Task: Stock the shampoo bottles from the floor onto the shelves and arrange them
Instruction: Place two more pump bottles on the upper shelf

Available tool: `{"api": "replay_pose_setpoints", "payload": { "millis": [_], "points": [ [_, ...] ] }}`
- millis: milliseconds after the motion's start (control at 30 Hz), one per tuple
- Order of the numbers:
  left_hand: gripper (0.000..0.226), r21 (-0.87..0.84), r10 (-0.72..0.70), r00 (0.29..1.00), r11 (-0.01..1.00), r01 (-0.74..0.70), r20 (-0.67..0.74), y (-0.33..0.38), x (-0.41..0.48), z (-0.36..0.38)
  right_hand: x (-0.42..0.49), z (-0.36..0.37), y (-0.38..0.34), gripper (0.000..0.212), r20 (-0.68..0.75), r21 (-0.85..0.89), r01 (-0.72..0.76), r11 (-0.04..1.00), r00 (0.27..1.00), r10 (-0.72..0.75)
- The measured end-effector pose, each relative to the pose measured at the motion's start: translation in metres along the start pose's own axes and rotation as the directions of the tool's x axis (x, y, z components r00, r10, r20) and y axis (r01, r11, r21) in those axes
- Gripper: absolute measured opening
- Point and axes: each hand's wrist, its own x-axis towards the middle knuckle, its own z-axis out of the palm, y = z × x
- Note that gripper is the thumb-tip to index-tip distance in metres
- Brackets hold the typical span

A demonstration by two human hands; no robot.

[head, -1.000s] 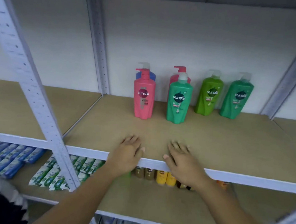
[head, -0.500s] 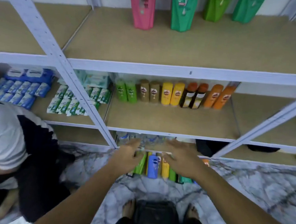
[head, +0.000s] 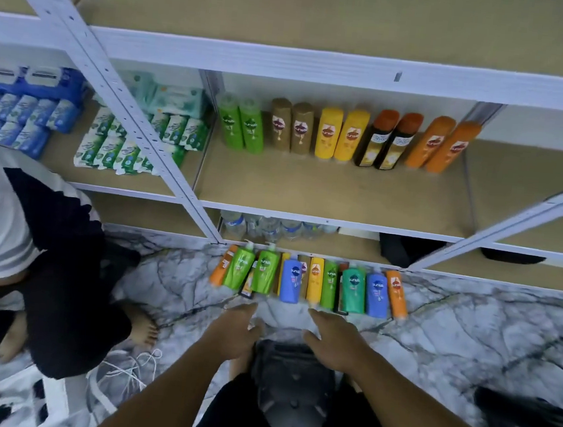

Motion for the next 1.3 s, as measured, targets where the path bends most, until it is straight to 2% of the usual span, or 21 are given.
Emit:
{"api": "replay_pose_setpoints", "payload": {
  "millis": [167,267,400,533,600,667,700,733,833,900,1000,1100,1167,1300],
  "points": [
    [0.065,-0.047,-0.073,0.997,0.996,0.073,-0.006,-0.035,0.092,0.037,0.094,0.043,0.035,0.065,0.030,0.122,-0.070,0.990,0.997,0.067],
    [0.065,-0.075,-0.109,0.994,0.991,0.108,-0.010,-0.071,0.173,0.068,0.177,0.081,0.069,0.063,0.066,0.124,-0.063,0.990,0.996,0.055],
    [0.067,0.024,-0.088,0.996,0.996,0.088,0.011,-0.126,0.288,0.108,0.291,0.143,0.122,0.063,0.108,0.094,-0.025,0.995,0.994,0.015],
    [0.069,0.119,-0.077,0.997,0.990,0.076,-0.003,-0.175,0.384,0.141,0.387,0.197,0.159,0.063,0.140,0.141,-0.061,0.988,0.989,0.042],
    [0.069,0.125,-0.072,0.997,0.989,0.077,-0.041,-0.192,0.424,0.155,0.429,0.216,0.169,0.061,0.095,0.207,-0.098,0.973,0.992,0.080],
    [0.073,0.111,-0.070,0.993,0.991,0.080,-0.092,-0.205,0.458,0.164,0.465,0.228,0.173,0.051,-0.021,0.320,-0.133,0.938,0.989,0.147],
    [0.080,0.086,-0.076,0.990,0.993,0.087,-0.116,-0.212,0.474,0.168,0.484,0.232,0.174,0.050,-0.071,0.392,-0.148,0.908,0.979,0.191],
    [0.090,0.045,-0.081,0.986,0.995,0.088,-0.144,-0.217,0.488,0.171,0.499,0.234,0.174,0.057,-0.108,0.465,-0.155,0.872,0.967,0.229],
    [0.105,-0.064,-0.101,0.975,0.994,0.090,-0.200,-0.227,0.523,0.176,0.547,0.240,0.185,0.094,-0.136,0.649,-0.148,0.746,0.943,0.305],
    [0.107,-0.065,-0.121,0.973,0.992,0.111,-0.195,-0.230,0.540,0.178,0.569,0.240,0.192,0.105,-0.120,0.680,-0.150,0.717,0.943,0.311],
    [0.115,-0.165,-0.153,0.968,0.979,0.121,-0.197,-0.232,0.554,0.179,0.580,0.230,0.191,0.100,-0.122,0.690,-0.150,0.708,0.940,0.318],
    [0.114,-0.252,-0.170,0.957,0.962,0.109,-0.235,-0.231,0.557,0.179,0.583,0.228,0.195,0.086,-0.119,0.753,-0.119,0.647,0.943,0.312],
    [0.114,-0.264,-0.175,0.951,0.959,0.106,-0.255,-0.227,0.554,0.178,0.582,0.228,0.192,0.083,-0.132,0.725,-0.113,0.680,0.946,0.298],
    [0.117,-0.194,-0.123,0.946,0.979,0.066,-0.298,-0.221,0.533,0.187,0.566,0.230,0.186,0.091,-0.104,0.656,-0.114,0.746,0.966,0.239]
  ]
}}
